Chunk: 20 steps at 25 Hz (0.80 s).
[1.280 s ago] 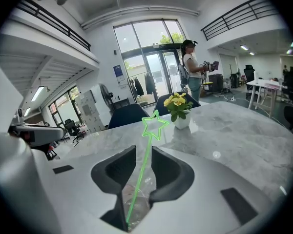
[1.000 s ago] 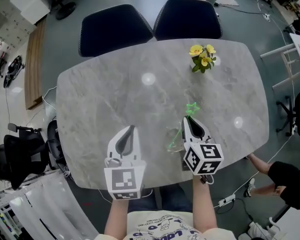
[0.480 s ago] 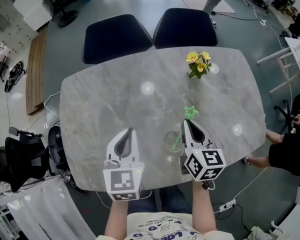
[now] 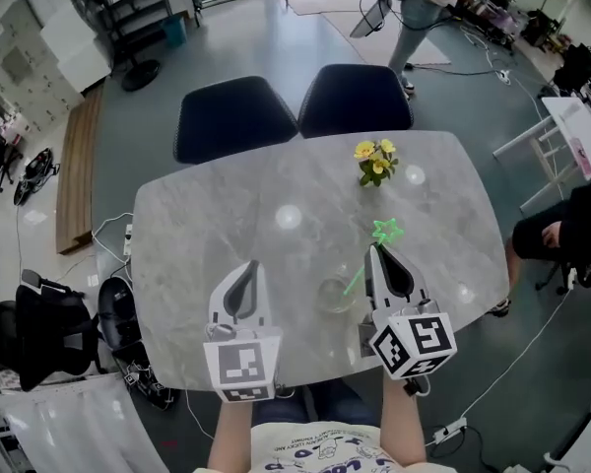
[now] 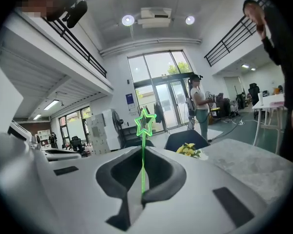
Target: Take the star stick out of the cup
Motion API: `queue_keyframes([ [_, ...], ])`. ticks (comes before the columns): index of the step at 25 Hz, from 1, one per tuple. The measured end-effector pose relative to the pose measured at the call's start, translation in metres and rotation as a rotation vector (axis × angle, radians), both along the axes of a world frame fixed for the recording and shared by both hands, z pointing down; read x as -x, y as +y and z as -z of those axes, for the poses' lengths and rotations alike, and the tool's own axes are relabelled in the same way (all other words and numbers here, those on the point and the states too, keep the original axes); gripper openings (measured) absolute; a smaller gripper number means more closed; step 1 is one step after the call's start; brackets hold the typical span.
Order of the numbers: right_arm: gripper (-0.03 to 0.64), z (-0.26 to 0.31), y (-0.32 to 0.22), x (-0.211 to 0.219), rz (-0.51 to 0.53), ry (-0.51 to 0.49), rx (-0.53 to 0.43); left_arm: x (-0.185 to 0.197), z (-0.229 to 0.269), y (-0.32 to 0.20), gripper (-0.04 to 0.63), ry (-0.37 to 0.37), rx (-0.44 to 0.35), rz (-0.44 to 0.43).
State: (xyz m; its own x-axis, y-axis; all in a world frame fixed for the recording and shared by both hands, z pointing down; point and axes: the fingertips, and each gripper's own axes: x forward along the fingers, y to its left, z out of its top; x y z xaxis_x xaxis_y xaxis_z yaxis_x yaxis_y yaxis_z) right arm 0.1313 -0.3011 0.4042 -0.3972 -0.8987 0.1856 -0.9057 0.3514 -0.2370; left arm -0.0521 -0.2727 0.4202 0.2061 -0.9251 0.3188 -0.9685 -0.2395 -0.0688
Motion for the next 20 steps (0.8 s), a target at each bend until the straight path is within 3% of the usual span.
queue_keyframes([
  [6,0.026,0.053,0.011,-0.007,-0.002,0.011,-0.111,0.005,0.044,0.007,-0.002,-0.064,-0.13,0.026],
  [11,0.026,0.087,0.021,-0.013,-0.009,0.022,-0.184,0.01,0.078,0.014,-0.002,0.037,-0.179,0.044],
  [20,0.026,0.126,0.037,-0.02,-0.025,0.034,-0.273,0.019,0.138,0.028,-0.003,0.055,-0.288,0.061],
])
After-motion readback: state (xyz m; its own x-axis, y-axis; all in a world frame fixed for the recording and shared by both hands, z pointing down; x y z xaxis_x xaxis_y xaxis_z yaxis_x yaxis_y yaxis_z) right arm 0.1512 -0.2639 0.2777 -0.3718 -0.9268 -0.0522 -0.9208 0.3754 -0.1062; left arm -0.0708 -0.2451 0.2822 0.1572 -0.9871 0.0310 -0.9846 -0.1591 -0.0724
